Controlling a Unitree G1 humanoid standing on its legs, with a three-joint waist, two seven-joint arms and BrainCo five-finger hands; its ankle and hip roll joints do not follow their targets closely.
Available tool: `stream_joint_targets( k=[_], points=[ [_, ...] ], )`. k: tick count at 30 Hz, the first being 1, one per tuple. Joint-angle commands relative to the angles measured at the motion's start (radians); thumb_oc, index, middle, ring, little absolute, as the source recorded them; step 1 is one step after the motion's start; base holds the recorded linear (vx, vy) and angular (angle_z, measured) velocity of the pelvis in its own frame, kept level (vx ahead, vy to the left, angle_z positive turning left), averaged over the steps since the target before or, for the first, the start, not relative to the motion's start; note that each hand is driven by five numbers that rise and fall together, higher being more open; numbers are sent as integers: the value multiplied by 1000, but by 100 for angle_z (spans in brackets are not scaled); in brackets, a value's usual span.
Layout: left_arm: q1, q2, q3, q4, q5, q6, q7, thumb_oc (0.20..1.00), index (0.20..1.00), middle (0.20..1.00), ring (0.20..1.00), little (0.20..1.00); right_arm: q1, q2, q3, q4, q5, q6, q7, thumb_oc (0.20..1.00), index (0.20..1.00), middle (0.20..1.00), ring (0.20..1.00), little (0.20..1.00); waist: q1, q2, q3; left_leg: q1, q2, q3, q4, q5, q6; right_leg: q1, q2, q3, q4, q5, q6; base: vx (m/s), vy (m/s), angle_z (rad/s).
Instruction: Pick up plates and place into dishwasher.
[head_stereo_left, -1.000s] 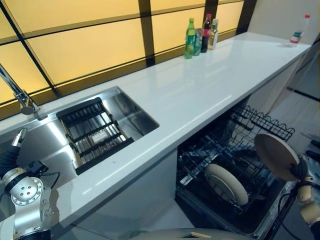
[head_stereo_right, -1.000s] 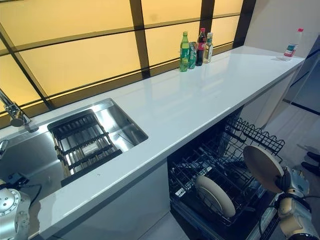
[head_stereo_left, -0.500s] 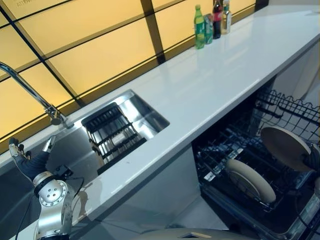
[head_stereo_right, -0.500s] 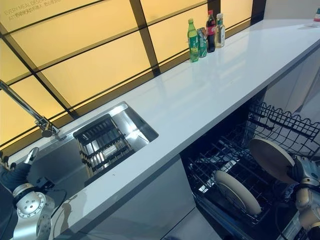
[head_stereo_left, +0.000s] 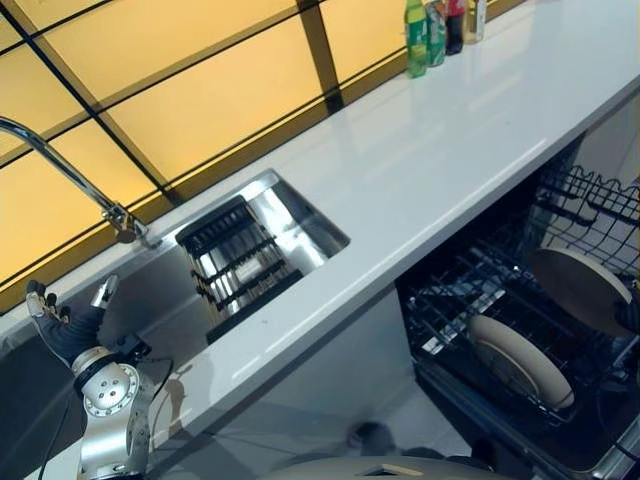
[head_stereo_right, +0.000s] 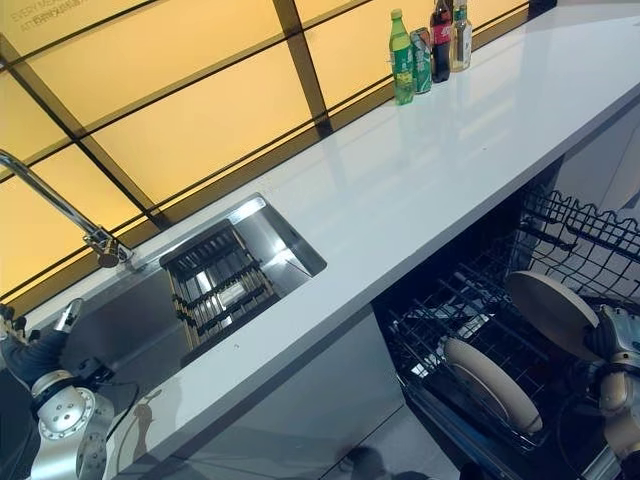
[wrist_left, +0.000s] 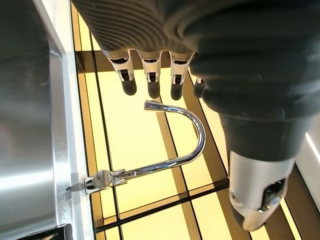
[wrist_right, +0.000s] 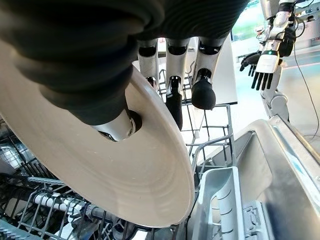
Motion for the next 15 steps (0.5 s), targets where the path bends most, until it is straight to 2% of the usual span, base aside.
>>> stream_joint_targets(
  k=[1, 9, 15],
  points=[
    [30, 82, -17, -57, 13, -19, -8, 1000, 1000, 1000, 1000, 1000, -6, -8, 29, 5, -41, -20, 40, 200, 200, 200, 200, 200, 15, -72, -10, -104, 45, 17, -67, 177, -87, 23, -74, -10, 87, -78, 50, 9, 36, 6],
    [77, 76, 4, -74, 10, -29, -44, 1000, 1000, 1000, 1000, 1000, 74, 91, 34, -8, -42, 2, 79, 200, 200, 200, 200, 200, 22, -85, -13, -86, 50, 22, -67, 174, -85, 55, -73, -30, 75, -75, 51, 18, 20, 6],
    [103, 71, 7, -64, 23, -53, -50, 1000, 1000, 1000, 1000, 1000, 116, 136, 21, -23, -36, 7, 29, 200, 200, 200, 200, 200, 22, -92, -14, -70, 52, 21, -67, 172, -83, 76, -68, -34, 68, -72, 49, 32, 18, 6]
  ],
)
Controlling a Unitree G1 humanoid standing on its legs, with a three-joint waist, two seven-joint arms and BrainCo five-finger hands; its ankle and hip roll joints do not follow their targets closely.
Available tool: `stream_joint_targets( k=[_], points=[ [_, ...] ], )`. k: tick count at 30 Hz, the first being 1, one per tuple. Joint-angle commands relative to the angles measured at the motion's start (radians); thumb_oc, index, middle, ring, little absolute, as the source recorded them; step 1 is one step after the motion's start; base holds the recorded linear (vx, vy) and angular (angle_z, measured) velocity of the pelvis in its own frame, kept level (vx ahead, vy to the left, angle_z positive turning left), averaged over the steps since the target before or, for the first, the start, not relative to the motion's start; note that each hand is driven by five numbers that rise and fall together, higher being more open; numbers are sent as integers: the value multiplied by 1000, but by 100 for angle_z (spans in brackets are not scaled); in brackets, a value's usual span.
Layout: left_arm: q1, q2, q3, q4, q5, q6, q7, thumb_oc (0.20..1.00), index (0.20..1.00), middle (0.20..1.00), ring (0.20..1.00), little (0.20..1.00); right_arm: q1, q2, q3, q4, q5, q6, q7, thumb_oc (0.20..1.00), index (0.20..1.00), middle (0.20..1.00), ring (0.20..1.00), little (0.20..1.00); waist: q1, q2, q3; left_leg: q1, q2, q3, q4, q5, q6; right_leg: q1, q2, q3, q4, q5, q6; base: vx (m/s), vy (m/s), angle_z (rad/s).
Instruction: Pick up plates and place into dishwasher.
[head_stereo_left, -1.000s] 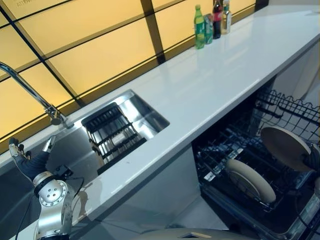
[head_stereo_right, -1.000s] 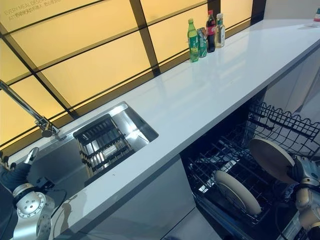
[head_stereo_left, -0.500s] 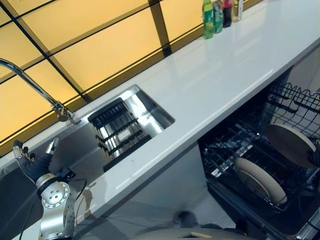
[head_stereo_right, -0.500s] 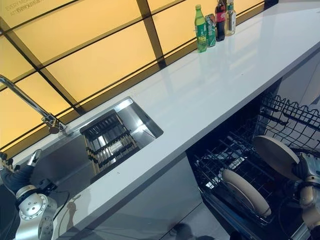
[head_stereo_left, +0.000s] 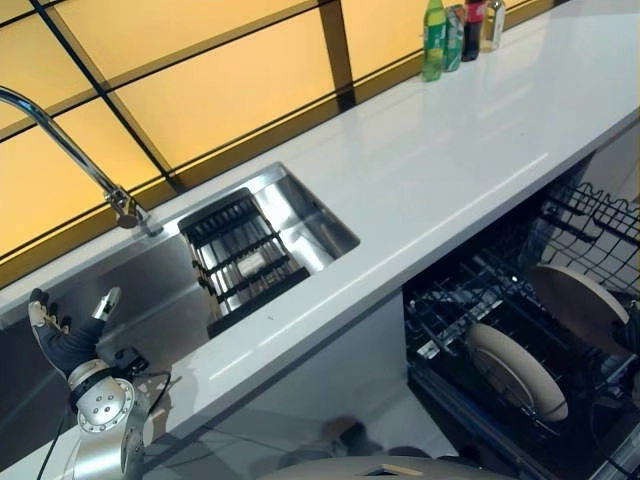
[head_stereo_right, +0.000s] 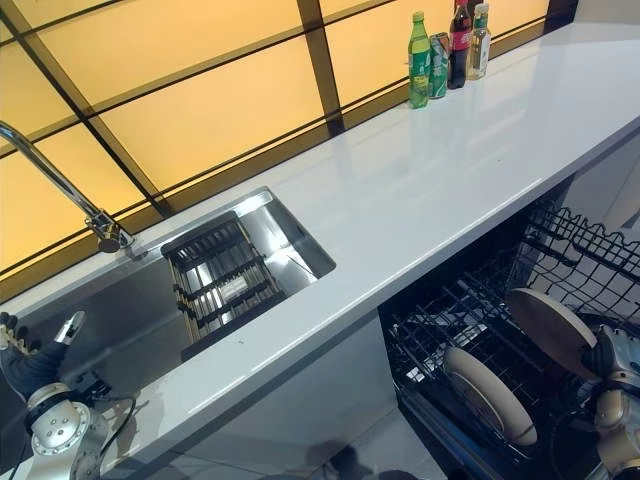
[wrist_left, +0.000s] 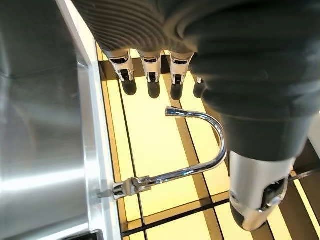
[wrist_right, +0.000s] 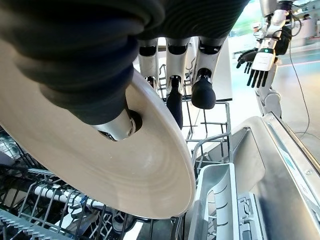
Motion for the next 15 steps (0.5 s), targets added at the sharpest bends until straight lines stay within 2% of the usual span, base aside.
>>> stream_joint_targets(
  k=[1, 4, 7, 11, 15],
  points=[
    [27, 71, 6, -47, 25, -56, -6, 1000, 1000, 1000, 1000, 1000, 62, 36, 78, -24, -1, -7, 2, 200, 200, 200, 200, 200, 19, -41, -44, -115, 43, 2, -59, 161, -80, 17, -63, -10, 67, -54, 37, 34, -14, 8],
    [51, 74, 15, -38, 22, -78, -16, 1000, 1000, 1000, 1000, 1000, 94, 55, 22, -61, 18, -3, -79, 200, 200, 200, 200, 200, 20, -49, -52, -104, 43, -5, -59, 156, -76, 32, -56, -14, 60, -53, 37, 43, -20, 7],
    [68, 77, 35, -26, 17, -94, -45, 1000, 1000, 1000, 1000, 1000, 117, 65, -36, -74, 28, -38, -130, 200, 200, 200, 200, 200, 25, -59, -62, -94, 45, -10, -59, 151, -73, 46, -52, -21, 54, -53, 38, 50, -29, 1],
    [99, 80, 67, -26, 6, -103, -81, 1000, 1000, 1000, 1000, 1000, 173, 77, -121, -153, 29, -82, -122, 200, 200, 200, 200, 200, 25, -72, -76, -77, 49, -12, -59, 145, -71, 61, -47, -20, 50, -54, 39, 52, -29, 1],
    [135, 76, 94, -25, 5, -114, -120, 1000, 1000, 1000, 1000, 1000, 225, 110, -157, -237, 8, -91, -91, 200, 200, 200, 200, 200, 25, -83, -93, -53, 52, -15, -59, 138, -66, 84, -39, -13, 44, -56, 33, 76, -36, 1]
  ],
)
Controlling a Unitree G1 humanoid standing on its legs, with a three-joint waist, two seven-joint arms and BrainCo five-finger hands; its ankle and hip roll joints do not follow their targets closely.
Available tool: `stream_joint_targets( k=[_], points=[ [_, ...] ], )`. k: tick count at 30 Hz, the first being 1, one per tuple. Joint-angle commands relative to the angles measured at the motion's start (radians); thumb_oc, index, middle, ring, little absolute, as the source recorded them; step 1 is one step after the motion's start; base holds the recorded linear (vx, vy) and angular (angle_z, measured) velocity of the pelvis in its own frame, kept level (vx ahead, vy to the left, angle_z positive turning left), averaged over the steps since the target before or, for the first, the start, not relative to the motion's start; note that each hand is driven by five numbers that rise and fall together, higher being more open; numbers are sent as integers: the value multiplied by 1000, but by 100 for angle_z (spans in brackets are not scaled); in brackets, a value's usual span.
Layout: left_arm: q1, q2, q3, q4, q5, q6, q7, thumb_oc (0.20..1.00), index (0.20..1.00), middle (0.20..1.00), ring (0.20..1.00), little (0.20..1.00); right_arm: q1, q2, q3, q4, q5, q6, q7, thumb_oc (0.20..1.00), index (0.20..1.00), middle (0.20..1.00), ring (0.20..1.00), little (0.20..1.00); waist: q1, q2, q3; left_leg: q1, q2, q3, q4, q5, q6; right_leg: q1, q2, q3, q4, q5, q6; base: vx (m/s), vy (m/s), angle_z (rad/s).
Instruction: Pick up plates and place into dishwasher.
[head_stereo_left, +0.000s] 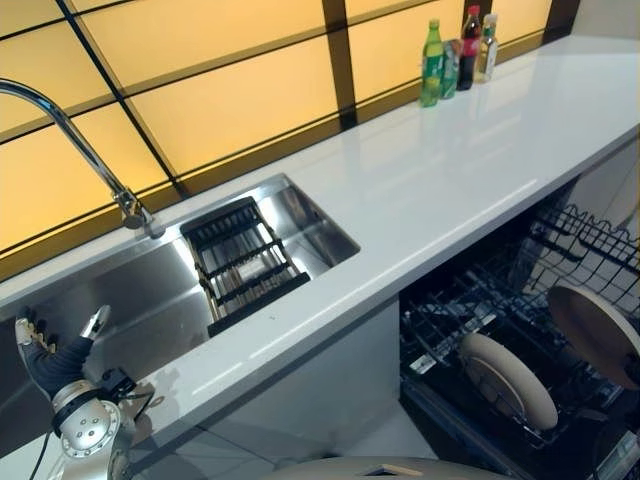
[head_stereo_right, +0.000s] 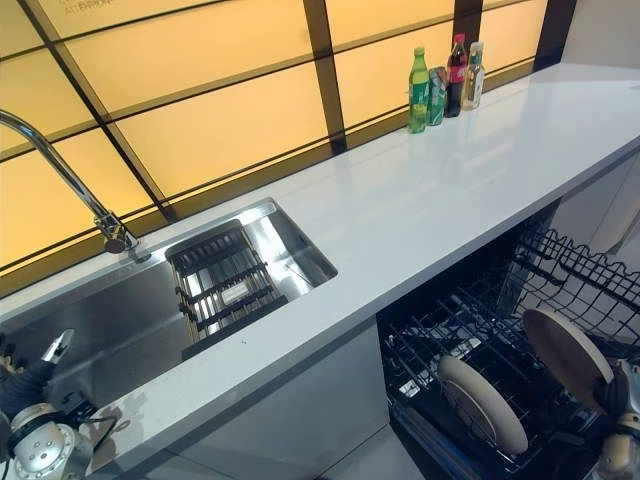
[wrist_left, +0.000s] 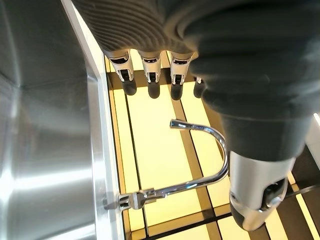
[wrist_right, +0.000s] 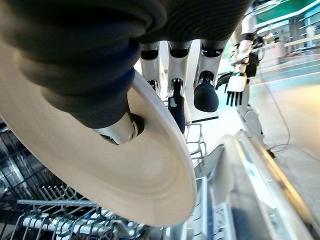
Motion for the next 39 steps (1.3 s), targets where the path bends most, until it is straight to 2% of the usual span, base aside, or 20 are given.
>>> stream_joint_targets(
  k=[1, 6, 10, 15, 18, 24, 28, 34, 39],
  points=[
    [33, 75, 35, -23, 8, -74, -39, 1000, 1000, 1000, 1000, 1000, -18, 2, 4, -86, 3, -58, 10, 200, 200, 200, 200, 200, 27, -42, -61, -107, 36, -13, -31, 140, -61, 31, -49, -1, 42, -46, 35, 92, -34, 0],
    [69, 73, 48, -17, 13, -85, -67, 1000, 1000, 1000, 1000, 1000, 17, 31, -5, -118, -17, -57, 31, 200, 200, 200, 200, 200, 30, -47, -81, -85, 38, -16, -31, 136, -59, 55, -42, -2, 36, -46, 29, 78, -14, 1],
    [93, 67, 61, -8, 18, -96, -87, 1000, 1000, 1000, 1000, 1000, 36, 47, -21, -130, 6, -75, 1, 200, 200, 200, 200, 200, 31, -49, -89, -71, 38, -23, -31, 135, -57, 69, -37, 1, 33, -44, 24, 66, 0, 1],
    [124, 64, 62, -1, 9, -113, -100, 1000, 1000, 1000, 1000, 1000, 66, 70, -71, -177, 35, -171, -59, 200, 200, 200, 200, 200, 30, -43, -105, -64, 30, -33, -31, 132, -52, 74, -35, 3, 34, -43, 24, 50, 19, 2],
    [142, 59, 76, 13, 8, -132, -125, 1000, 1000, 1000, 1000, 1000, 86, 86, -80, -182, 20, -201, -50, 200, 200, 200, 200, 200, 32, -46, -117, -58, 31, -33, -31, 129, -51, 77, -35, 5, 35, -42, 26, 66, -3, 3],
    [171, 59, 85, 19, 18, -130, -152, 1000, 1000, 1000, 1000, 1000, 101, 96, -59, -166, -3, -163, -15, 200, 200, 200, 200, 200, 39, -53, -133, -43, 33, -41, -31, 128, -50, 87, -33, 8, 38, -39, 24, 83, 5, 5],
    [201, 66, 88, 12, 16, -119, -163, 1000, 1000, 1000, 1000, 1000, 121, 77, -63, -131, 12, -162, 16, 200, 200, 200, 200, 200, 40, -48, -131, -35, 34, -46, -31, 138, -52, 92, -33, 10, 48, -36, 21, 109, 50, 3],
    [195, 66, 40, 23, 15, -108, -136, 1000, 1000, 1000, 1000, 1000, 96, 29, -55, -97, 15, -153, 68, 200, 200, 200, 200, 200, 33, -21, -96, -51, 26, -41, -31, 154, -59, 54, -51, 17, 85, -33, 28, 50, 92, 0],
    [140, 63, -17, 33, 20, -89, -87, 1000, 1000, 1000, 1000, 1000, 12, 3, -8, -47, 7, -118, 83, 200, 200, 200, 200, 200, 33, 4, -62, -93, 18, -27, -31, 160, -65, 3, -75, 18, 105, -35, 39, -20, 87, -5]
  ],
)
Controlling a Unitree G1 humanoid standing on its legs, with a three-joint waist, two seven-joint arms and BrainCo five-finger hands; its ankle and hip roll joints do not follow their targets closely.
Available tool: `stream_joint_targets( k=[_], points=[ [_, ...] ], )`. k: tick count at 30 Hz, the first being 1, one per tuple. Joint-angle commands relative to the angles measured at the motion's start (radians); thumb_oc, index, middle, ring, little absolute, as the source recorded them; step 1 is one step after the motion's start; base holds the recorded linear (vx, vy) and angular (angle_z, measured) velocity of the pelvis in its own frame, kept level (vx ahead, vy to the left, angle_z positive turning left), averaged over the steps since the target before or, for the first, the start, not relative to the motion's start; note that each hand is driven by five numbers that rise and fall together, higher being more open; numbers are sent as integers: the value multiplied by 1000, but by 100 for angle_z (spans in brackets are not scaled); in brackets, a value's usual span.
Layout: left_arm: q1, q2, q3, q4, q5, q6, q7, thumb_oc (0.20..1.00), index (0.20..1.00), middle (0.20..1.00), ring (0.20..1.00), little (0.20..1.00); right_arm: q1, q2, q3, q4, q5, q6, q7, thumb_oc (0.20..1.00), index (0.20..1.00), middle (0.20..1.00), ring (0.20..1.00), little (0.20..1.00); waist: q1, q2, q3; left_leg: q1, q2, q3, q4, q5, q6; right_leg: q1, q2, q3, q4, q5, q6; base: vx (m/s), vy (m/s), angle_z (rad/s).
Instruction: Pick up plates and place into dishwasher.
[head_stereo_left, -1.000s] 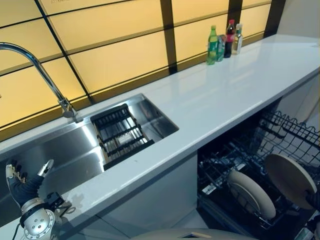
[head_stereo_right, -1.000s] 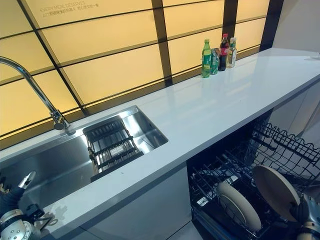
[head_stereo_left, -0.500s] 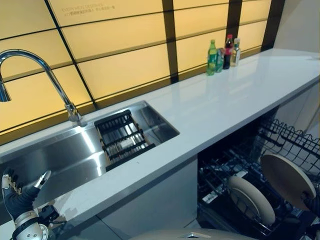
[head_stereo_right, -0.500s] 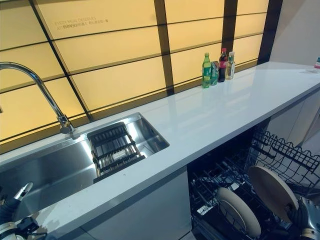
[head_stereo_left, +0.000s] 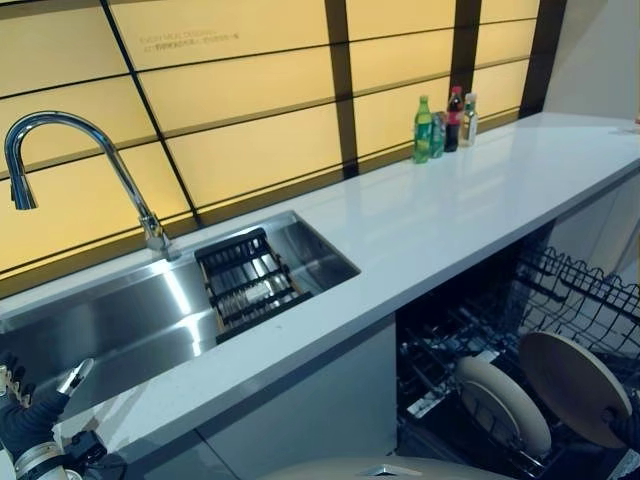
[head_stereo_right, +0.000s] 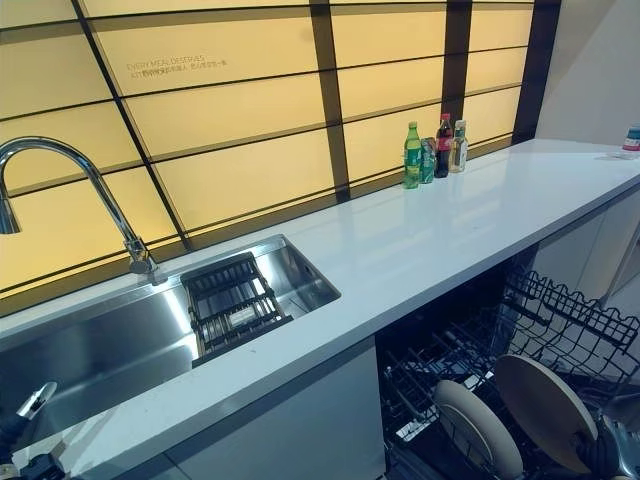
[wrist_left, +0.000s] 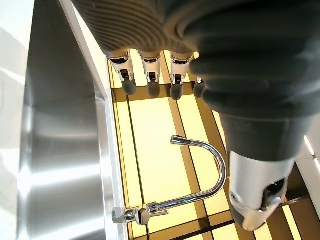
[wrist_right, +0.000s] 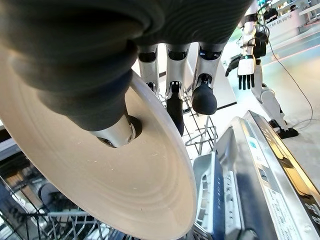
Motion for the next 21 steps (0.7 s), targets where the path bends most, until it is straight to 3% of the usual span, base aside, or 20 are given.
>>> stream_joint_targets(
  k=[1, 13, 21],
  points=[
    [-71, 65, -40, 23, 21, -23, 47, 1000, 1000, 1000, 1000, 1000, -172, -101, 45, 30, 5, 15, -10, 200, 200, 200, 200, 200, 34, 7, 34, -159, 24, -8, -26, 166, -70, -49, -70, -5, 75, -14, 35, -25, 71, -9],
    [-172, 52, -138, 43, 44, -12, 131, 1000, 1000, 1000, 1000, 1000, -305, -136, 155, 135, 4, 70, -67, 200, 200, 200, 200, 200, 46, 36, 89, -256, 17, 18, -26, 180, -76, -134, -112, -32, 77, 0, 48, -48, 46, 3],
    [-322, 50, -191, 67, 45, -27, 193, 1000, 1000, 1000, 1000, 1000, -505, -200, 206, 177, 59, 104, -129, 200, 200, 200, 200, 200, 77, 33, 145, -382, 25, 38, -24, 188, -74, -257, -131, -26, 66, 10, 62, -208, -33, -1]
  ],
)
